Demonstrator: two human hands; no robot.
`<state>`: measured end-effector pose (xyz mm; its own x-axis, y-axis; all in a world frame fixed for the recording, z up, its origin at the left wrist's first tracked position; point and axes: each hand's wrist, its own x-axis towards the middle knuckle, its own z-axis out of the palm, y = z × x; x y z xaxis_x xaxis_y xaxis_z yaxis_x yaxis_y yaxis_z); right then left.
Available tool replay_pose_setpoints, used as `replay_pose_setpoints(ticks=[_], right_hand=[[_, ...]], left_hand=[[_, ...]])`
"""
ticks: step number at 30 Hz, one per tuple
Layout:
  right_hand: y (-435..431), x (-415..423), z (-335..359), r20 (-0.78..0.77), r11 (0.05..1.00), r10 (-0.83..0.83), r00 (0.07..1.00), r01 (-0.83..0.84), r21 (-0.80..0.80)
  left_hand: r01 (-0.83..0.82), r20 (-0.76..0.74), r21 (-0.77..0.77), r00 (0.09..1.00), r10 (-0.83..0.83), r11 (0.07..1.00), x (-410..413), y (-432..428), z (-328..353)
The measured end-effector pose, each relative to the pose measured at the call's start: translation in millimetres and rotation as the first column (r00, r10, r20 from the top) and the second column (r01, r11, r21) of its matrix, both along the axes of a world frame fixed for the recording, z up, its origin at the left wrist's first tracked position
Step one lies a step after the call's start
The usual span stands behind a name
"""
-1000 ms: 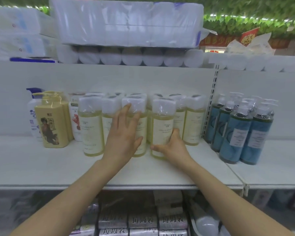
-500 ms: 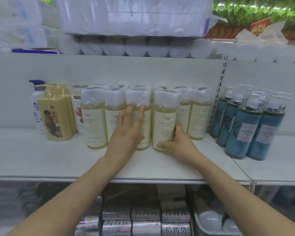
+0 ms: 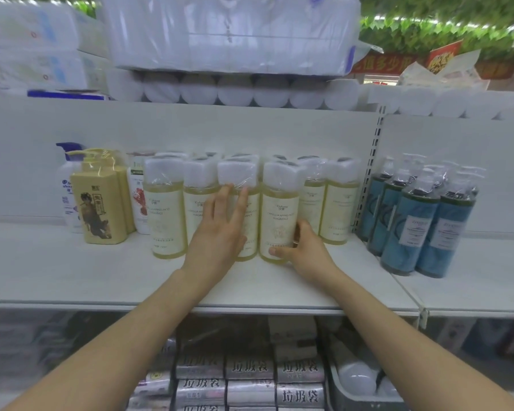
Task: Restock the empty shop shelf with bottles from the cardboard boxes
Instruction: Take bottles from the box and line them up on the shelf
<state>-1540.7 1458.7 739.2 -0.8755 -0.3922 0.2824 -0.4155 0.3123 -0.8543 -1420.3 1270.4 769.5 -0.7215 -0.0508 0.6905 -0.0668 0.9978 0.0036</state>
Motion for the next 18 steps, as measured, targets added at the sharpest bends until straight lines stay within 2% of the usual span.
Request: replay_pose_setpoints(ticks=[7, 10, 15, 18], right_hand=[[-10, 0, -3, -0.027, 0.998, -0.06, 0.998, 0.06, 0.006], [-11, 3, -4, -0.033, 0.997, -0.071, 0.997, 0.072, 0.023], [-8, 13, 3, -0.05, 0.99, -0.092, 0.995, 0.097, 0.107], [-2, 36, 11, -0.123, 0.964, -0.153, 0.981, 0.175, 0.199]], left_hand=[[0.038, 0.105, 0.02, 0.994, -0.04, 0.999, 16, 5, -1], [0.049, 0.139, 0.077, 0.988, -0.06, 0.996, 30, 9, -3], [-0.026, 0.155, 0.13, 0.988, 0.006, 0.991, 64, 22, -9], [-0.057, 0.176, 0.161, 0.984, 0.028, 0.985, 91, 26, -9]])
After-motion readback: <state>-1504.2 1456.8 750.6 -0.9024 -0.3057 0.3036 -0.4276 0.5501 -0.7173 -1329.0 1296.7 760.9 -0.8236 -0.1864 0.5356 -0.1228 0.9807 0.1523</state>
